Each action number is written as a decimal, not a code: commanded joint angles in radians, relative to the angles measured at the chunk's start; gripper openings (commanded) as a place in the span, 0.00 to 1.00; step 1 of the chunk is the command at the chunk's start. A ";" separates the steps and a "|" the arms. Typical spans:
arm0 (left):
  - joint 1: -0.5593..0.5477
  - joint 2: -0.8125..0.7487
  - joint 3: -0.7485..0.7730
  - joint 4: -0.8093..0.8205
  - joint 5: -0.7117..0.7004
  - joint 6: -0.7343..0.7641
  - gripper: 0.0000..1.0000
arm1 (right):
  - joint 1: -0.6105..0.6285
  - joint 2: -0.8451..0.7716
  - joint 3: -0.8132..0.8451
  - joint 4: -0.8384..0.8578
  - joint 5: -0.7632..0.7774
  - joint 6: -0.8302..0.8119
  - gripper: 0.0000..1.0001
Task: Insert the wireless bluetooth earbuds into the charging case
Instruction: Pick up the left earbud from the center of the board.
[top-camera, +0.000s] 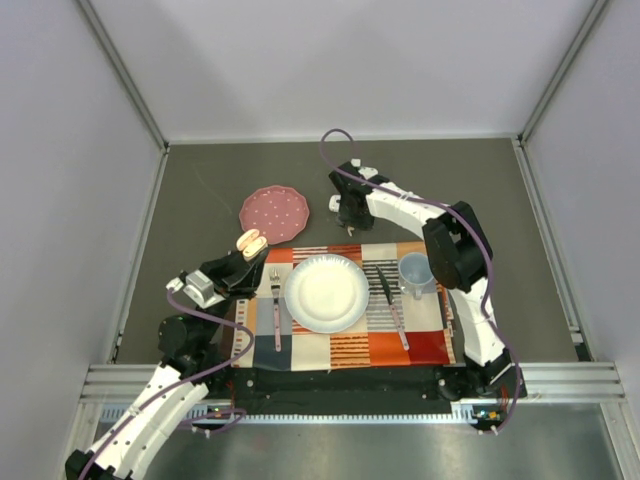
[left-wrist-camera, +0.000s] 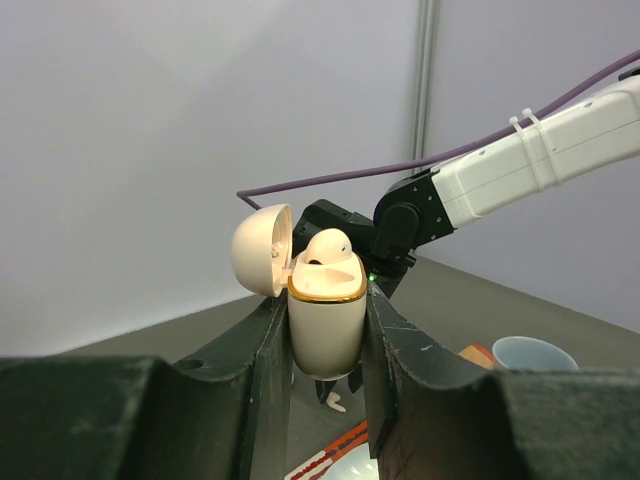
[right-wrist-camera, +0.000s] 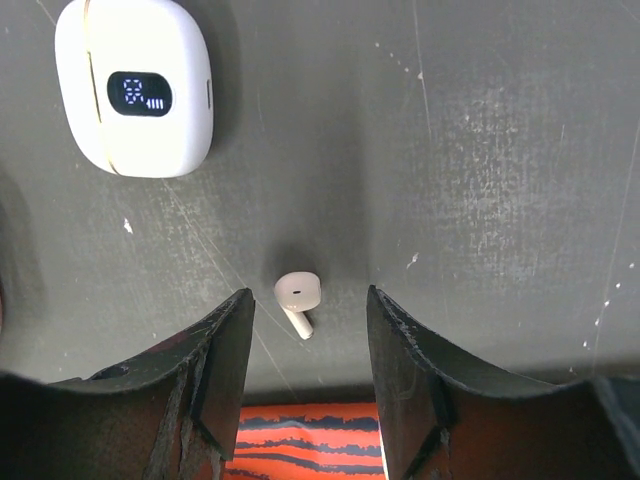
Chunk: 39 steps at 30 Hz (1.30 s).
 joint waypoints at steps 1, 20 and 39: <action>0.000 0.001 0.016 0.027 -0.015 0.011 0.00 | 0.014 0.004 0.034 0.030 0.054 0.035 0.49; 0.000 0.009 0.016 0.032 -0.022 0.013 0.00 | 0.026 0.051 0.057 0.031 0.049 0.017 0.41; 0.000 0.021 0.022 0.038 -0.023 0.014 0.00 | 0.027 0.060 0.056 0.031 0.051 0.006 0.32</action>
